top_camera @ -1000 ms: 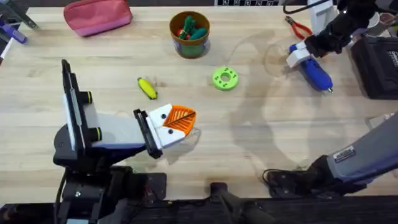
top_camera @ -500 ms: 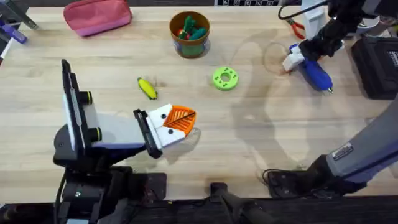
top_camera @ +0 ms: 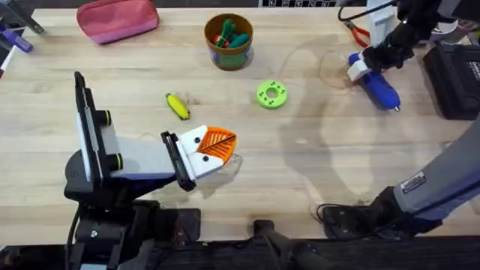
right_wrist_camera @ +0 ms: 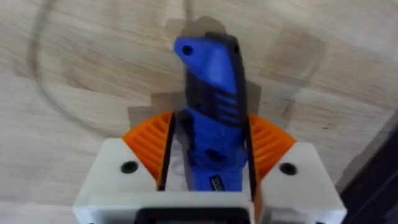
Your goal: Pick up the gripper from the table and insert it into the empty holder that is missing its gripper. Then pick up a screw, insert it into the mounting hole, and use the screwdriver to tighten it. Finally, clean up the table by picking up the vegetable and placing it into the bucket.
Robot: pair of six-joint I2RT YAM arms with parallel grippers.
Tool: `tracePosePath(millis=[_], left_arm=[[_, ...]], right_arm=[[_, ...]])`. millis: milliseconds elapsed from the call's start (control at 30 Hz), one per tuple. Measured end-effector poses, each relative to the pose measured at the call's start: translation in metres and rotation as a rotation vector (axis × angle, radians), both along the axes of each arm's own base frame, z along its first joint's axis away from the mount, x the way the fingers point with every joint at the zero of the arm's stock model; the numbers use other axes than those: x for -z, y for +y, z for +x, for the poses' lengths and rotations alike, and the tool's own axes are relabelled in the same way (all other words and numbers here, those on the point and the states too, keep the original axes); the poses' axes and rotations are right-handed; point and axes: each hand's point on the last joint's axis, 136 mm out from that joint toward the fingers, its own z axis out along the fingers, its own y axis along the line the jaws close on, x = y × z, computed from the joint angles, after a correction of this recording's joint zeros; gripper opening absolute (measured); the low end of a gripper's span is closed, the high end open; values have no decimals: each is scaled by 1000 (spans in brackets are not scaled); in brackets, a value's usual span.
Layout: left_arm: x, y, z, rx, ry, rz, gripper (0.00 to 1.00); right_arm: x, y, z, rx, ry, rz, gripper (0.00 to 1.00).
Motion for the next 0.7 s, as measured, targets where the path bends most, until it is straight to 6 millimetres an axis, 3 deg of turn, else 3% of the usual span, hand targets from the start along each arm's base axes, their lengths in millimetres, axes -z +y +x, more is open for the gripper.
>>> tracePosePath(millis=[433, 533, 700], left_arm=[[0, 0, 0, 0, 0, 0, 20], [0, 0, 0, 0, 0, 0, 20], [0, 0, 0, 0, 0, 0, 20]], right_arm=[[-1, -4, 4, 7, -21, -7, 228], [0, -4, 5, 7, -22, -7, 30], [0, -4, 5, 7, -21, -7, 17]])
